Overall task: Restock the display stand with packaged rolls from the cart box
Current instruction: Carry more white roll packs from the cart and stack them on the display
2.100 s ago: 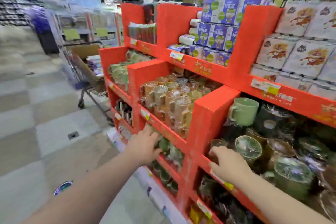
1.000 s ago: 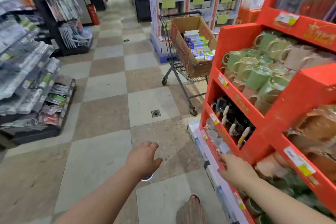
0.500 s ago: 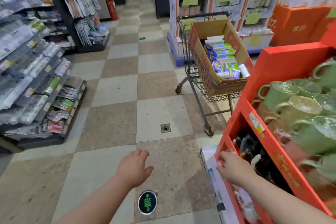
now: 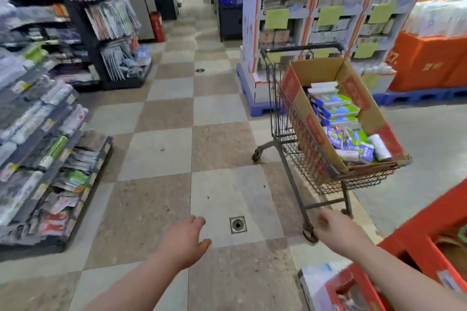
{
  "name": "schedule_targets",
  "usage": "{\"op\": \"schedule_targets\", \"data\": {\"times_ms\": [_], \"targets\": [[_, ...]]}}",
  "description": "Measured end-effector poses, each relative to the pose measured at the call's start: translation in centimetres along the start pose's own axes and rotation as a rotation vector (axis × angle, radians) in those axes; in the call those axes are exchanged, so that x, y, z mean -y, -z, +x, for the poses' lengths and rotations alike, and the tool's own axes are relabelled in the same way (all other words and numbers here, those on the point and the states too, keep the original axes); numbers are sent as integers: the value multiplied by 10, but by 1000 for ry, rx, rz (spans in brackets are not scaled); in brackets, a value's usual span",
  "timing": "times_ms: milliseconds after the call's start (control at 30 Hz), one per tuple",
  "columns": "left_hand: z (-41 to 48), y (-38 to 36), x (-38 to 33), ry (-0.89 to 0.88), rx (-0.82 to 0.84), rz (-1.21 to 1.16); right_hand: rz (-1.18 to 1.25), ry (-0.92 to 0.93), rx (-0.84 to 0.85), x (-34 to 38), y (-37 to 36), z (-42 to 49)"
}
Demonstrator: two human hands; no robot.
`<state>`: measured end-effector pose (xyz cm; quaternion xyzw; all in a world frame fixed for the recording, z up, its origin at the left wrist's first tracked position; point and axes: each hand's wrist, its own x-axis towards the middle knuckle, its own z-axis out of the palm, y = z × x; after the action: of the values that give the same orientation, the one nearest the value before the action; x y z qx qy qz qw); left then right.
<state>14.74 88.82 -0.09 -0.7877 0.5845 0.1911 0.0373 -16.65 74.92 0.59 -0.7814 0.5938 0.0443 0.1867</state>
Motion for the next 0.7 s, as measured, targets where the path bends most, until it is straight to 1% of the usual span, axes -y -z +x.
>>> {"op": "schedule_targets", "data": {"times_ms": [100,233,333,467,700], "targets": [[57,28,5,-71,-1,29,19,-28,-37,16,5,39],[124,61,-9,-164,16,61,24,-88,6,23,8,72],[175,86,-28,-241,-4,89,61,-135,13,21,16,98],[237,109,-54,-312,-30,100,115,-203,10,10,25,139],[358,139,-112,-408,47,121,148,-310,2,-28,69,233]]}}
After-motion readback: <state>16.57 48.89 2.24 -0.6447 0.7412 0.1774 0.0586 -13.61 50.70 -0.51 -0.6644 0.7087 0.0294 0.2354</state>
